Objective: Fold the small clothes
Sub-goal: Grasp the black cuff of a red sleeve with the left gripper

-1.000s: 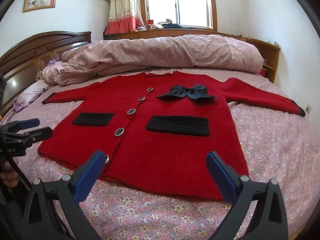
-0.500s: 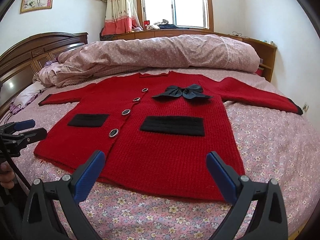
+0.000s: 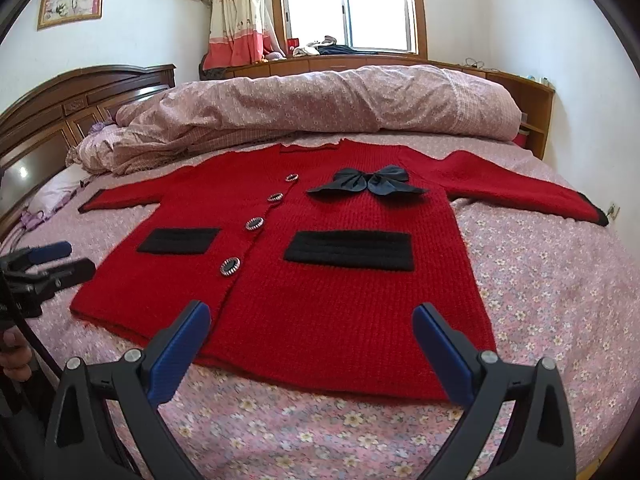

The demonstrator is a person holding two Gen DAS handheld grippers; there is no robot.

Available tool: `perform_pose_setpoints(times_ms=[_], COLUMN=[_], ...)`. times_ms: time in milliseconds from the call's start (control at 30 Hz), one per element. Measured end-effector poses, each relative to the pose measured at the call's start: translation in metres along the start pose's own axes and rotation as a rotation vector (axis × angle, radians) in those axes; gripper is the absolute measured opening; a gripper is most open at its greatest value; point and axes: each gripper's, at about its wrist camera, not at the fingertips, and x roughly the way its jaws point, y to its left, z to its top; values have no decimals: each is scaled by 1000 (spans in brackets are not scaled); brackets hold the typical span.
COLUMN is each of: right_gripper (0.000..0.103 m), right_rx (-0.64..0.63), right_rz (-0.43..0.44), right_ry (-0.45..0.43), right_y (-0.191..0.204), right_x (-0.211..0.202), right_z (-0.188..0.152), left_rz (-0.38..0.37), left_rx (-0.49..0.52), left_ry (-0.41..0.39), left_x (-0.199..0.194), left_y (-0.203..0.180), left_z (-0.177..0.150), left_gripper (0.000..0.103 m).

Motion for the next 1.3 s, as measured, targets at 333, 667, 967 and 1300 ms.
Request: perform_pose_setpoints(times_ms=[333,667,967,1300], right_gripper=[103,103,103,103], right_rx=[52,-87,19,3], right_rz=[70,76,152,22], right_ry=[-11,-51,2,4], right_y=[29,88,92,49], right_x=[16,59,131,166], right_z=[25,73,117,137], left_rz=[102,189,366,361], left_rx=[-88,-443,-877,-860], left_ry=[52,112,53,-27], left_x=[13,57,80,115], left_y=[47,199,355,422], left_z=[-1,37,30,50], left_gripper=[99,98,96,96])
